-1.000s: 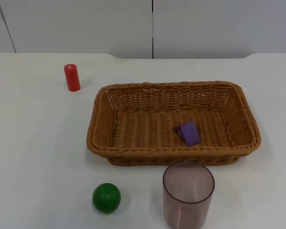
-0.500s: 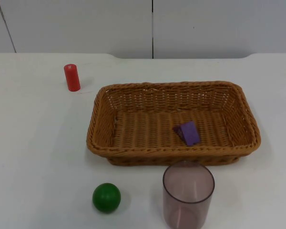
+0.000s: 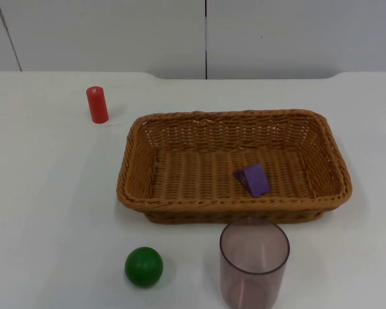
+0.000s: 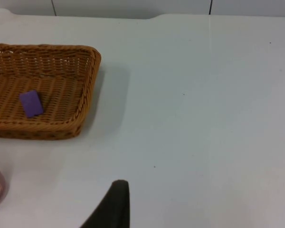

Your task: Pick up the basket with the left hand and place the triangular block into the basket with the right hand.

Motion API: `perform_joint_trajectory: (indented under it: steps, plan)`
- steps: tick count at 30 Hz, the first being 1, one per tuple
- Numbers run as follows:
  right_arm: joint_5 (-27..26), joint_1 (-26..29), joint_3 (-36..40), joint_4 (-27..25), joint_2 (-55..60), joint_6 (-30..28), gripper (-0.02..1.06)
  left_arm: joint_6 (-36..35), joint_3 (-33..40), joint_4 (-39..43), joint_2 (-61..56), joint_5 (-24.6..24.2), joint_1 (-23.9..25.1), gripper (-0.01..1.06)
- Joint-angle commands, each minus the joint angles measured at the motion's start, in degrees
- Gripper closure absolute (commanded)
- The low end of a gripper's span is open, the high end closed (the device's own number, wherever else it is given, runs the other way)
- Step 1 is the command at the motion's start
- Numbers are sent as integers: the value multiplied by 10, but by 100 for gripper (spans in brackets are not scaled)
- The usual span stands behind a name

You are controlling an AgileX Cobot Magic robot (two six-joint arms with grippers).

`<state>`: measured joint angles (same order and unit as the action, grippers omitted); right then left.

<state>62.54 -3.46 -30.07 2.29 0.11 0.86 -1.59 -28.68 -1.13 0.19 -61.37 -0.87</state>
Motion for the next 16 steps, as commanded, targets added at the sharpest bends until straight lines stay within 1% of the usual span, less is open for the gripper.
perform_joint_trajectory:
  steps: [1,16]
  plan:
    - [-7,-3,5,0,-1,0,1,-2,3,2,-2,-2,3,0]
    - [-7,-3,5,1,-1,0,1,10,3,5,-2,-2,3,0]
